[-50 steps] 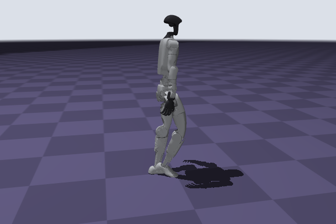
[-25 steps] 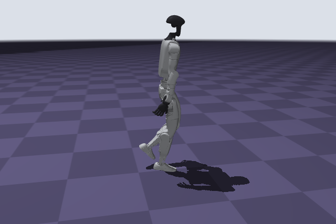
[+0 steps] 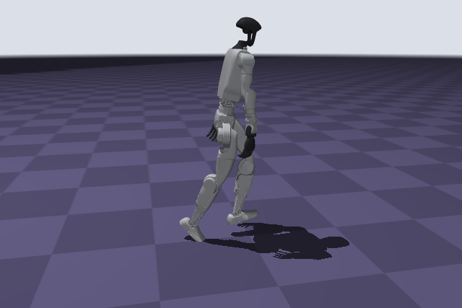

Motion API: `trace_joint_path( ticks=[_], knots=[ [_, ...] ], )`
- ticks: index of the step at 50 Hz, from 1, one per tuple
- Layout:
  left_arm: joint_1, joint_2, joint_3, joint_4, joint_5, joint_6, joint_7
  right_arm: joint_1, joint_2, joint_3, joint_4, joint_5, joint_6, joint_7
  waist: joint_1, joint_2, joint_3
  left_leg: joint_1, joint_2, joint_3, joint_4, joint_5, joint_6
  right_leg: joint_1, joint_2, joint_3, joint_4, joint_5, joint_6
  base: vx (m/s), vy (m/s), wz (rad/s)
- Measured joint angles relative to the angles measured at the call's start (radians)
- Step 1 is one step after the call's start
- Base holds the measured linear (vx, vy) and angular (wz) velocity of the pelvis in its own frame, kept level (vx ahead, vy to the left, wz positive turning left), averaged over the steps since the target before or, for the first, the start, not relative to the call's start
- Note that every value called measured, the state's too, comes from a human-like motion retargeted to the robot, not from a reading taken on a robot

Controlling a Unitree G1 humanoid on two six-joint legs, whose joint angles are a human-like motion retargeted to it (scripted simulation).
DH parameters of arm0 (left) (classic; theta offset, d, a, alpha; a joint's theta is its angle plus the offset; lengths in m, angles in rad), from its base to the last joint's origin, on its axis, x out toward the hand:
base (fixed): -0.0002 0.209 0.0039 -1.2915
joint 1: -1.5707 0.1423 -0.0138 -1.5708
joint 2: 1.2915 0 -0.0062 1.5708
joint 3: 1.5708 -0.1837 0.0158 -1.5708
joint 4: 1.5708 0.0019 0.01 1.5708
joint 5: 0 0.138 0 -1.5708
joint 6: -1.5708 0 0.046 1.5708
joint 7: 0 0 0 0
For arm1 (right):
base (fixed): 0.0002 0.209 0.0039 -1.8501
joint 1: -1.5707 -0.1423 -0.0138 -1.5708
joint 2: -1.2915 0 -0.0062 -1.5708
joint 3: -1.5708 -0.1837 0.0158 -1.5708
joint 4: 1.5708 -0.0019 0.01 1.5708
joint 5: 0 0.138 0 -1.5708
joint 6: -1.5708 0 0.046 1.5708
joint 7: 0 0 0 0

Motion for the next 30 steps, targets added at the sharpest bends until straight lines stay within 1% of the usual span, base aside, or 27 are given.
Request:
trace_joint_path(
  ticks=[2,3,4,5,7,10,12,15,17,18,20,21,22,23,24,25,27,30],
  knots=[
    [-0.018,-0.004,0.01,-0.029,-0.039,-0.008,0.003,0.021,-0.008,0.008,0.005,-0.001,0.004,0.005,0.008,0.034,0.009,0.079,0.026,-0.034,-0.083,-0.002,0.0,-0.061,-0.002,-0.004,0.146,0.088,-0.011,0.47,0.17,-0.49],
    [-0.028,-0.006,0.016,-0.044,-0.065,-0.017,0.012,0.027,-0.013,0.01,0.008,-0.01,0.007,0.014,-0.006,0.054,0.014,0.115,0.029,-0.061,-0.126,0.004,0.0,-0.097,-0.002,-0.019,0.231,0.116,-0.022,0.34,0.13,-0.09],
    [-0.038,-0.005,0.019,-0.053,-0.094,-0.026,0.027,0.03,-0.015,0.007,0.014,-0.021,0.008,0.019,-0.025,0.076,0.018,0.147,0.033,-0.091,-0.164,0.009,0.0,-0.134,0.003,-0.033,0.313,0.081,-0.031,0.28,0.11,0.21],
    [-0.049,-0.003,0.021,-0.059,-0.124,-0.034,0.047,0.033,-0.017,0.003,0.021,-0.031,0.009,0.022,-0.049,0.1,0.02,0.176,0.038,-0.123,-0.2,0.014,0.0,-0.172,0.01,-0.046,0.393,0.015,-0.037,0.31,0.12,0.28],
    [-0.076,0.004,0.027,-0.052,-0.177,-0.04,0.086,0.034,-0.019,-0.009,0.043,-0.03,0.012,0.012,-0.092,0.132,0.026,0.226,0.046,-0.161,-0.264,0.035,0.0,-0.238,-0.018,-0.126,0.529,-0.151,-0.04,0.33,0.11,0.34],
    [-0.118,0.01,0.038,-0.046,-0.232,-0.048,0.108,0.049,-0.022,-0.038,0.065,0.001,0.02,0.001,-0.166,0.151,0.034,0.301,0.03,-0.206,-0.372,0.087,0.0,-0.361,-0.025,-0.13,0.625,-0.36,-0.03,0.26,0.08,0.5],
    [-0.137,0.01,0.039,-0.062,-0.256,-0.056,0.096,0.07,-0.024,-0.06,0.071,0.023,0.015,0.005,-0.192,0.157,0.036,0.345,0.025,-0.213,-0.429,0.116,0.0,-0.421,-0.021,-0.134,0.598,-0.453,-0.062,0.31,0.07,0.17],
    [-0.157,0.016,0.021,-0.11,-0.279,-0.077,0.079,0.097,-0.033,-0.081,0.09,0.042,0.005,0.025,-0.218,0.154,0.039,0.406,0.016,-0.201,-0.498,0.14,0.0,-0.456,-0.032,-0.193,0.468,-0.514,-0.144,0.31,0.02,0.05],
    [-0.159,0.022,0.003,-0.154,-0.281,-0.091,0.087,0.107,-0.04,-0.092,0.118,0.04,0.016,0.042,-0.242,0.129,0.05,0.463,-0.014,-0.209,-0.54,0.151,0.0,-0.469,-0.004,-0.117,0.352,-0.479,-0.146,0.39,-0.09,0.41],
    [-0.154,0.025,-0.005,-0.174,-0.276,-0.099,0.099,0.112,-0.042,-0.099,0.137,0.037,0.023,0.044,-0.252,0.116,0.056,0.494,-0.028,-0.215,-0.554,0.154,0.0,-0.463,0.013,-0.061,0.295,-0.429,-0.148,0.37,-0.14,0.5],
    [-0.142,0.027,-0.019,-0.197,-0.259,-0.11,0.121,0.128,-0.044,-0.109,0.175,0.032,0.034,0.041,-0.256,0.095,0.056,0.545,-0.044,-0.218,-0.559,0.147,0.0,-0.421,0.04,0.017,0.199,-0.285,-0.202,0.36,-0.16,0.2],
    [-0.133,0.028,-0.015,-0.201,-0.243,-0.11,0.125,0.136,-0.042,-0.106,0.192,0.031,0.038,0.039,-0.235,0.091,0.046,0.554,-0.033,-0.188,-0.546,0.137,0.0,-0.382,0.036,-0.072,0.193,-0.317,-0.23,0.4,-0.19,-0.22],
    [-0.125,0.029,-0.009,-0.204,-0.225,-0.111,0.128,0.141,-0.039,-0.107,0.209,0.031,0.042,0.036,-0.226,0.084,0.04,0.561,-0.025,-0.168,-0.522,0.132,0.0,-0.355,0.03,-0.114,0.185,-0.324,-0.247,0.42,-0.24,0.14],
    [-0.115,0.028,0.001,-0.203,-0.2,-0.112,0.13,0.144,-0.036,-0.112,0.225,0.032,0.044,0.032,-0.243,0.069,0.046,0.566,-0.027,-0.163,-0.479,0.135,0.0,-0.348,0.022,-0.063,0.174,-0.28,-0.24,0.42,-0.29,0.59],
    [-0.105,0.023,0.007,-0.191,-0.184,-0.112,0.145,0.146,-0.036,-0.121,0.237,0.036,0.049,0.021,-0.238,0.055,0.05,0.569,-0.022,-0.131,-0.432,0.149,0.0,-0.33,0.023,-0.031,0.165,-0.255,-0.248,0.43,-0.33,0.63],
    [-0.093,0.016,0.011,-0.174,-0.172,-0.112,0.166,0.148,-0.037,-0.131,0.249,0.039,0.053,0.008,-0.222,0.043,0.053,0.572,-0.014,-0.085,-0.384,0.17,0.0,-0.305,0.027,-0.009,0.158,-0.241,-0.262,0.49,-0.32,0.06],
    [-0.066,-0.002,0.04,-0.113,-0.17,-0.078,0.229,0.149,-0.033,-0.137,0.264,0.059,0.062,-0.043,-0.195,0.023,0.057,0.563,0.025,0.007,-0.244,0.235,0.0,-0.232,0.021,-0.005,0.123,-0.229,-0.282,0.5,-0.27,-0.33],
    [-0.026,-0.017,0.123,-0.009,-0.187,-0.033,0.27,0.134,-0.014,-0.131,0.267,0.101,0.053,-0.13,-0.159,0.017,0.059,0.5,0.11,0.079,0.011,0.386,0.0,-0.156,0.046,0.014,0.091,-0.206,-0.315,0.45,-0.12,-0.56]
  ],
)
